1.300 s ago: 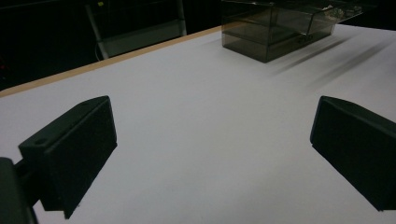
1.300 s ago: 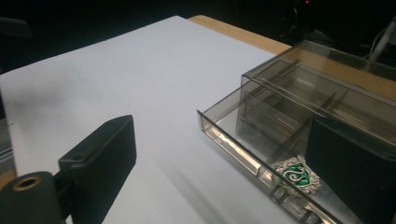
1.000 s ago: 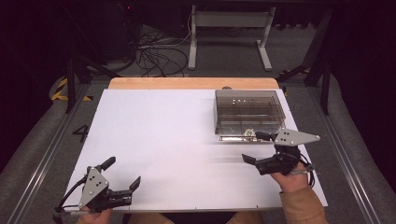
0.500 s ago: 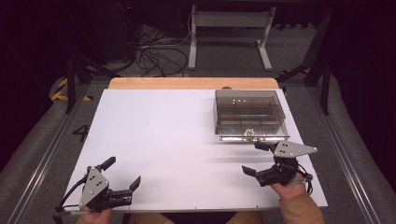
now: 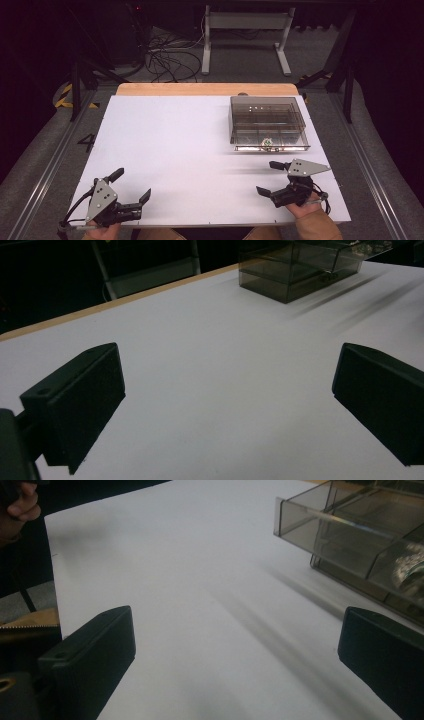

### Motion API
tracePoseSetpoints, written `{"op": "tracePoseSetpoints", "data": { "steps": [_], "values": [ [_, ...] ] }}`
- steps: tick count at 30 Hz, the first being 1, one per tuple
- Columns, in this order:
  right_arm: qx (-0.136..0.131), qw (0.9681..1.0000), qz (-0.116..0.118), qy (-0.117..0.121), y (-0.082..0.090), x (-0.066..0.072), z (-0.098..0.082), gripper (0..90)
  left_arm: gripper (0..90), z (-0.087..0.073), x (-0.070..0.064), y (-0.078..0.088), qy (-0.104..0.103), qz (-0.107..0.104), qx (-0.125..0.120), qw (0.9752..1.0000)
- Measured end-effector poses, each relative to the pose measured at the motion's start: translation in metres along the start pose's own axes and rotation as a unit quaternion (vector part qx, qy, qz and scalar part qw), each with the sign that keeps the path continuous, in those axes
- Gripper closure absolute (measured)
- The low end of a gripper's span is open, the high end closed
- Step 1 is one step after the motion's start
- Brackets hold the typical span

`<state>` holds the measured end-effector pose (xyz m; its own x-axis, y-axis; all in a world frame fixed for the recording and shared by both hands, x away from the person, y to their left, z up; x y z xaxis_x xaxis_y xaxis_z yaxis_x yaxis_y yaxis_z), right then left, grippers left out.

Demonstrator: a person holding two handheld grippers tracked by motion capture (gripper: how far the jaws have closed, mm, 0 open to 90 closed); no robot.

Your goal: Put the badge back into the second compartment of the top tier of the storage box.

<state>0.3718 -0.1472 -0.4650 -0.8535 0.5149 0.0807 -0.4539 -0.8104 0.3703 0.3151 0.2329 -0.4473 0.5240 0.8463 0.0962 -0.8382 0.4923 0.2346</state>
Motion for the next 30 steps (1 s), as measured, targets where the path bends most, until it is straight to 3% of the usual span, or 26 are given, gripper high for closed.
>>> {"op": "tracePoseSetpoints", "data": {
  "steps": [6,11,13,16,25,30],
  "values": [
    [-0.010,0.9999,0.006,-0.004,-0.005,0.003,-0.009,2.1,1.3,0.000,-0.001,-0.001,-0.001,-0.002,0.001,1.0000],
    [0.005,1.0000,0.006,-0.001,-0.012,0.005,-0.019,1.4,1.3,0.000,-0.002,0.000,-0.003,-0.004,0.000,1.0000],
    [0.001,1.0000,0.002,0.003,-0.013,0.005,-0.019,1.4,1.3,0.000,-0.001,-0.001,-0.003,-0.005,0.001,1.0000],
    [-0.006,0.9999,0.004,-0.009,-0.016,0.002,-0.019,1.4,1.2,0.000,-0.002,-0.001,-0.003,-0.006,0.003,1.0000],
    [-0.016,0.9999,-0.006,-0.003,-0.011,-0.001,-0.015,3.0,1.2,-0.001,-0.002,-0.002,-0.003,-0.008,0.002,1.0000],
    [-0.008,0.9999,-0.007,0.004,-0.013,0.001,-0.016,3.9,1.2,0.000,-0.002,-0.002,-0.001,-0.007,0.000,1.0000]
  ]
}}
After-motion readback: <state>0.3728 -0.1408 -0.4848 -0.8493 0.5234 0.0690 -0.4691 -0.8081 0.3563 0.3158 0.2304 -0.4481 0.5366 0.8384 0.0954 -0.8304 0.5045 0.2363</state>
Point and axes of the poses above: each handheld gripper's, and its own axes: y roughly backward along the jaws, z roughly out of its top, x roughly to its left, the point moved 9 cm from there along -y, roughly forward along the jaws, and after that the axes turned 4 degrees about -x, right-handed, at the moved point
